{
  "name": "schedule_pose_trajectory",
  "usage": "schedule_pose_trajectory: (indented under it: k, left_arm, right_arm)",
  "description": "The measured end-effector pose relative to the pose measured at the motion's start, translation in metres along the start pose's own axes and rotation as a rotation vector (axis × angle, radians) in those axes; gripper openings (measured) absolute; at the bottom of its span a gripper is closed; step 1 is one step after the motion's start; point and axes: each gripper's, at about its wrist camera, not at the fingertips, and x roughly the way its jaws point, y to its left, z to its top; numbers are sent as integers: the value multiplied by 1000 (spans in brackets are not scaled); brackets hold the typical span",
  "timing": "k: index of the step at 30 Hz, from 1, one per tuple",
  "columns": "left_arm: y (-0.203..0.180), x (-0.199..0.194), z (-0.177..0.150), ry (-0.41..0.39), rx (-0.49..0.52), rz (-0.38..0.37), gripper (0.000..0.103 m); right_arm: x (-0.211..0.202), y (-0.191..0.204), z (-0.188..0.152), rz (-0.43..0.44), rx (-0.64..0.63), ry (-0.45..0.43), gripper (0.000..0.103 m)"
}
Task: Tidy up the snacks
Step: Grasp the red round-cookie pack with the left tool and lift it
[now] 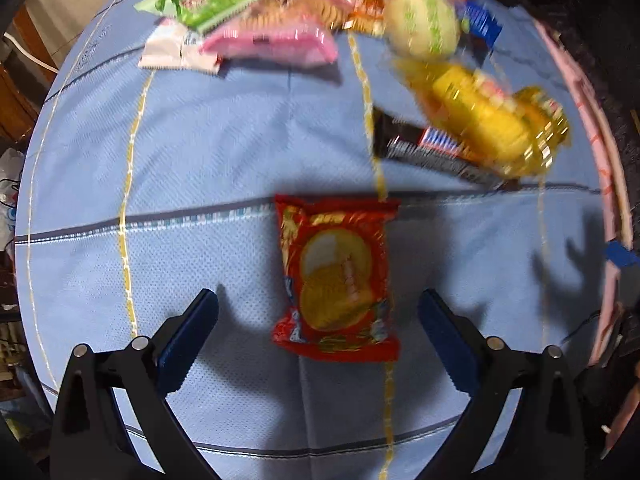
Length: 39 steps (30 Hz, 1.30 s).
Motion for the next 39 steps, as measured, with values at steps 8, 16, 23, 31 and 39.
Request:
schedule_pose_trajectory:
  k: [8, 16, 23, 31, 39]
  left_arm:
    - [31, -8, -11, -76, -39, 58, 16]
    - [64, -13, -15, -71, -67, -26, 3]
    - [76, -20, -12, -102, -36, -22, 2]
    - [100, -26, 1, -89, -40, -44, 2]
    - [109, -18, 4, -46, -20, -32, 42]
  right_arm:
    - [2, 7, -1, 10, -12, 7, 90]
    - [12, 32, 6, 4, -67, 34, 90]
    - [21, 40, 12, 5, -70, 43, 90]
    - [35, 40, 29, -16, -75, 41, 90]
    - [66, 61, 62, -76, -133, 47, 90]
